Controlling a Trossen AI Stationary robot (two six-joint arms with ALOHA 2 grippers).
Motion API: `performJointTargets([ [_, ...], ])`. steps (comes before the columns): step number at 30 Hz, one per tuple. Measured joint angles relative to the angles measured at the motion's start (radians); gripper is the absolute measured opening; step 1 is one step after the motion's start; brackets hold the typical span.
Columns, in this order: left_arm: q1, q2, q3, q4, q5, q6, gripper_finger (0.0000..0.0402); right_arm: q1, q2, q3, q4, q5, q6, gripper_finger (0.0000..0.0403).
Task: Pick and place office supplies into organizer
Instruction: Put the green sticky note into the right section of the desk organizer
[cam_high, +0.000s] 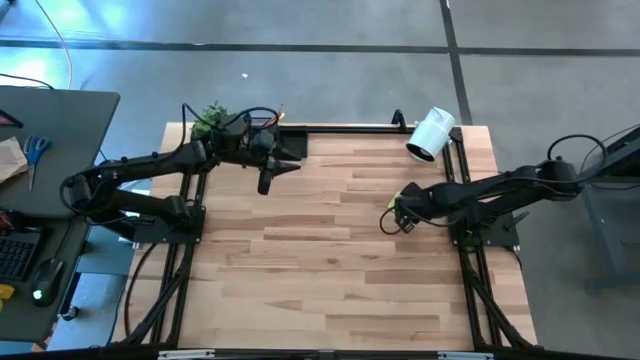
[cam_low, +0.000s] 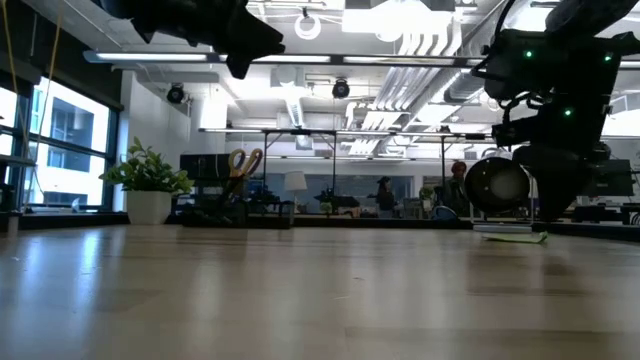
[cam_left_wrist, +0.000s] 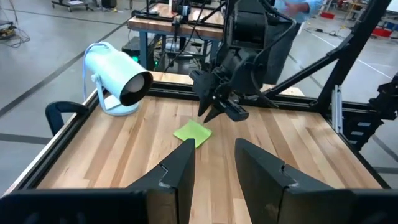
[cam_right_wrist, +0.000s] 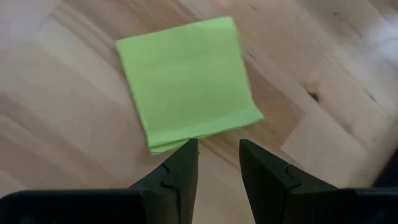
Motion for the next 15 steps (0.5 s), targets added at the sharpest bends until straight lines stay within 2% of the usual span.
performJointTargets([
  [8, 0.0, 0.0, 0.0, -0.001, 0.0, 0.002, 0.0101, 0.0, 0.0, 0.0, 0.008, 0.024, 0.073, 0.011],
  [12, 0.0, 0.0, 0.0, 0.005, 0.0, 0.007, 0.0101, 0.0, 0.0, 0.0, 0.021, -0.01, 0.068, 0.011],
  [15, 0.001, 0.0, 0.0, 0.032, 0.0, 0.009, 0.0101, -0.001, 0.0, 0.0, 0.023, -0.058, 0.13, 0.011],
])
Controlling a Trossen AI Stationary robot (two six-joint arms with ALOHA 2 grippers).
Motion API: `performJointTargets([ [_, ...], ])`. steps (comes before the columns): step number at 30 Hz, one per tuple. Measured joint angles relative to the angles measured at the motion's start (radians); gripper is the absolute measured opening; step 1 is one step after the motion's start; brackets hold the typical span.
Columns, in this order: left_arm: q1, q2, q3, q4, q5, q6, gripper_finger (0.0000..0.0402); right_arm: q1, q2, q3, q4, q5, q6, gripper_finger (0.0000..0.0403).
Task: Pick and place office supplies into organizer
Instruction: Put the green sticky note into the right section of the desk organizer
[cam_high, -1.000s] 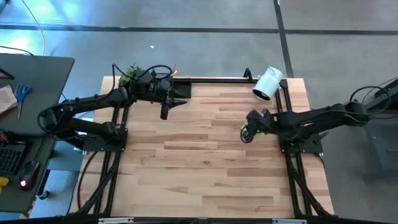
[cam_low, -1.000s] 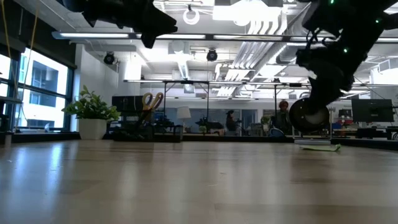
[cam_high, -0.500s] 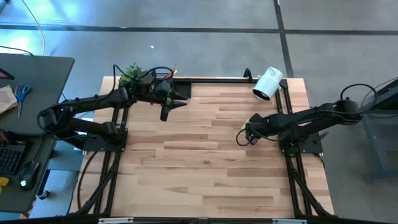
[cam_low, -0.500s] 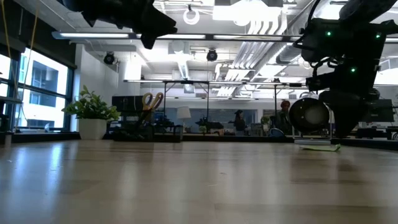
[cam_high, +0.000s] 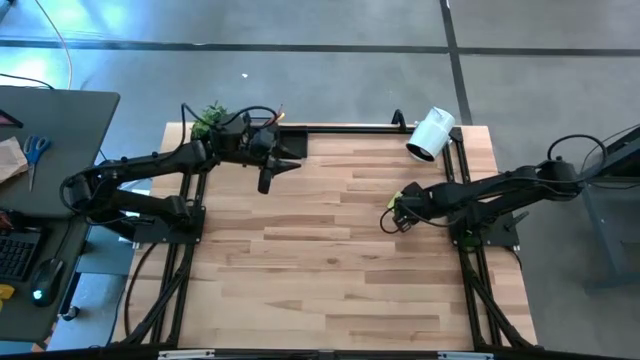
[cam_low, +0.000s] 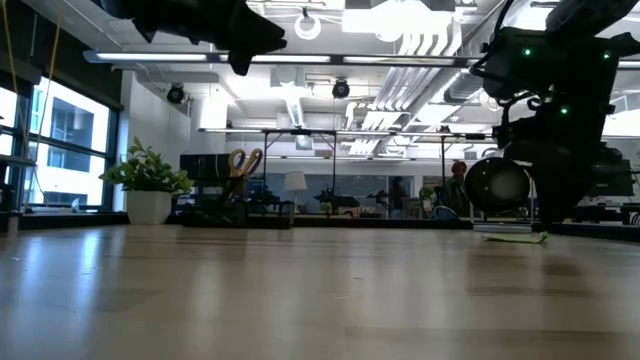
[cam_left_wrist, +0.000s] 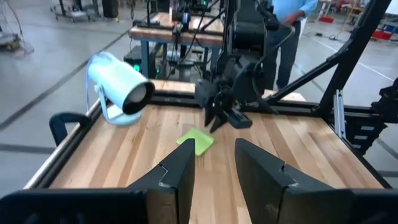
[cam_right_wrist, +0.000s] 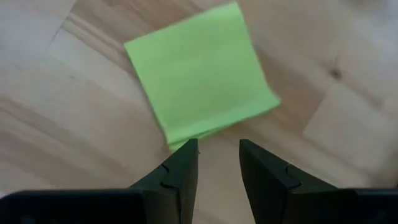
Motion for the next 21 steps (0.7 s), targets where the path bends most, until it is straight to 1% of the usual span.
performJointTargets([
  [4, 0.0, 0.0, 0.0, 0.047, 0.0, 0.001, 0.0101, -0.008, 0.001, 0.0, 0.009, -0.076, 0.048, 0.011],
  [6, 0.0, 0.0, 0.0, 0.077, 0.0, 0.001, 0.0101, -0.007, 0.001, 0.0, 0.009, -0.085, 0.067, 0.011],
  [8, 0.0, 0.0, 0.0, 0.118, 0.0, 0.001, 0.0101, -0.007, 0.001, 0.0, 0.009, -0.077, 0.104, 0.011],
  [13, 0.0, 0.0, 0.0, 0.243, 0.0, 0.001, 0.0101, -0.007, 0.002, -0.003, 0.062, -0.014, 0.183, 0.011],
  [16, 0.0, 0.0, 0.0, 0.316, 0.0, 0.001, 0.0101, -0.007, 0.002, -0.003, 0.091, -0.005, 0.226, 0.011],
  [21, 0.001, 0.0, 0.0, 0.435, 0.0, 0.024, 0.0101, -0.007, 0.002, -0.003, 0.092, 0.005, 0.305, 0.011],
])
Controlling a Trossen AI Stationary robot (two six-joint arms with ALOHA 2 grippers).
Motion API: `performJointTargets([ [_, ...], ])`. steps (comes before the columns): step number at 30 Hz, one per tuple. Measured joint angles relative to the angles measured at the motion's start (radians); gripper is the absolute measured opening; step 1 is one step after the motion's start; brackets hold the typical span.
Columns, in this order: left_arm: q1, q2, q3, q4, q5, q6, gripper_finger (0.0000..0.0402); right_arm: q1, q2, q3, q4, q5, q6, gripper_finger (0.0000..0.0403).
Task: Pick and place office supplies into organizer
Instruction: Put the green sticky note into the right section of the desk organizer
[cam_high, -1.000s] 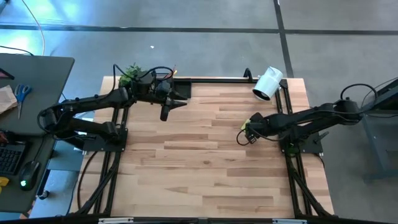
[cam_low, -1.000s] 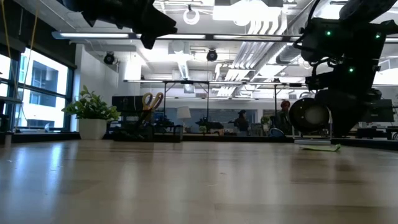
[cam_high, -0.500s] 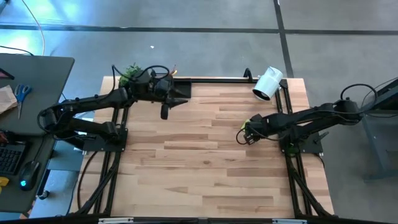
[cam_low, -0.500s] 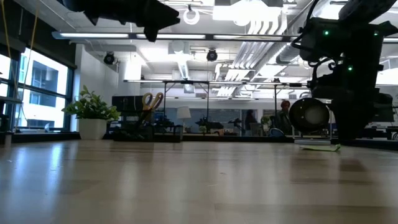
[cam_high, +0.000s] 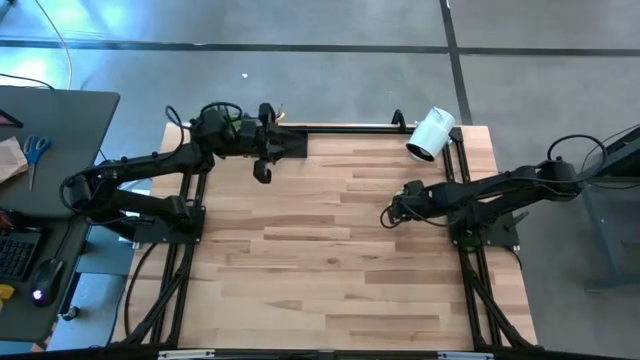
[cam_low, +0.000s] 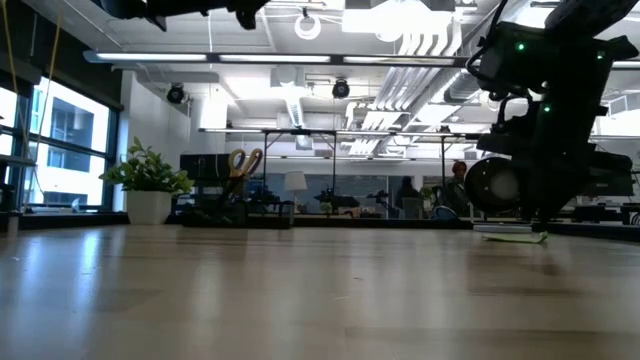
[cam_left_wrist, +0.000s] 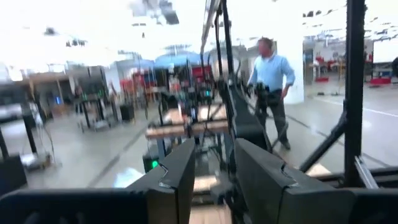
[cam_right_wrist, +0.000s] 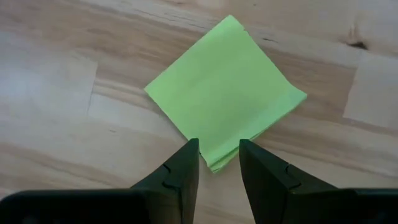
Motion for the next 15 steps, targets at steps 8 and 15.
performJointTargets([
  [8, 0.0, 0.0, 0.0, 0.14, 0.0, 0.01, 0.0101, 0.016, 0.0, 0.0, -0.033, 0.001, 0.137, 0.011],
  [15, 0.0, 0.0, 0.0, 0.248, 0.0, 0.037, 0.0101, 0.046, 0.0, 0.0, -0.033, 0.015, 0.234, 0.011],
])
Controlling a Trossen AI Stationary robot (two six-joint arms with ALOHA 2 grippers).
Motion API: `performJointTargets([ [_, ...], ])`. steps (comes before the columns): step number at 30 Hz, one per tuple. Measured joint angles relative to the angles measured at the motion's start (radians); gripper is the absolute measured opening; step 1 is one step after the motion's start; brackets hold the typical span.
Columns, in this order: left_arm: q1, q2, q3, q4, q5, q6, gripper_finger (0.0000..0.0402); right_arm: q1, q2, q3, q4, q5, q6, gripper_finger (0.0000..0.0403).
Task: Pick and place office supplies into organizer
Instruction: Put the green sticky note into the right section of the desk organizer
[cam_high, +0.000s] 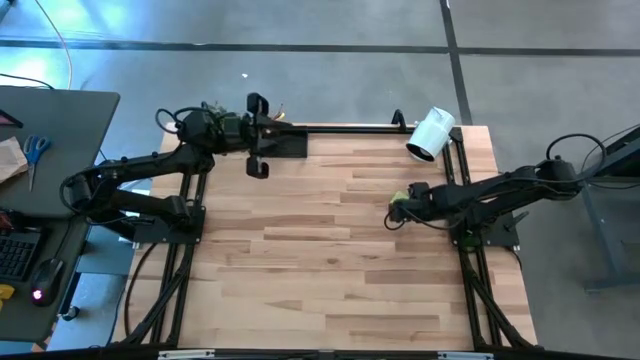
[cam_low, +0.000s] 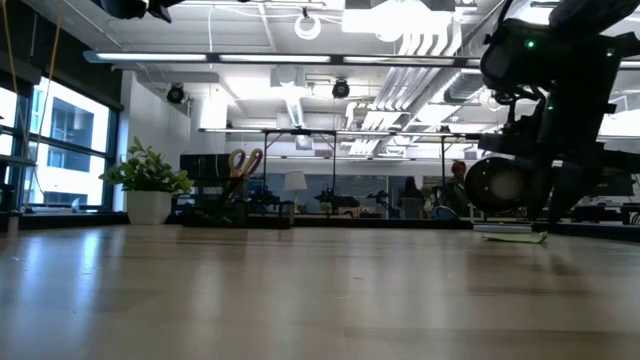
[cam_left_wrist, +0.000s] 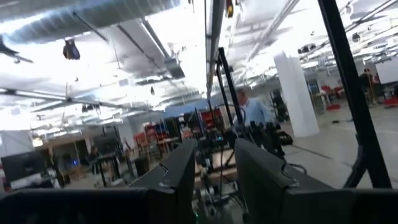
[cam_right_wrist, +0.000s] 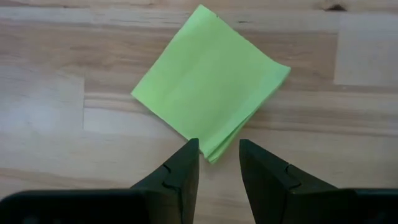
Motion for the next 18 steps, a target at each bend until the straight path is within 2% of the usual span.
performJointTargets([
  [6, 0.0, 0.0, 0.0, 0.028, 0.004, 0.004, 0.0101, 0.011, 0.0, -0.002, 0.003, 0.013, 0.055, 0.011],
  [12, 0.0, 0.0, 0.0, 0.06, 0.004, 0.019, 0.0101, 0.014, 0.0, -0.084, 0.126, 0.009, 0.058, 0.011],
  [18, 0.0, 0.0, 0.0, 0.074, 0.004, 0.042, 0.0101, 0.031, -0.001, -0.124, 0.151, 0.045, 0.126, 0.011],
])
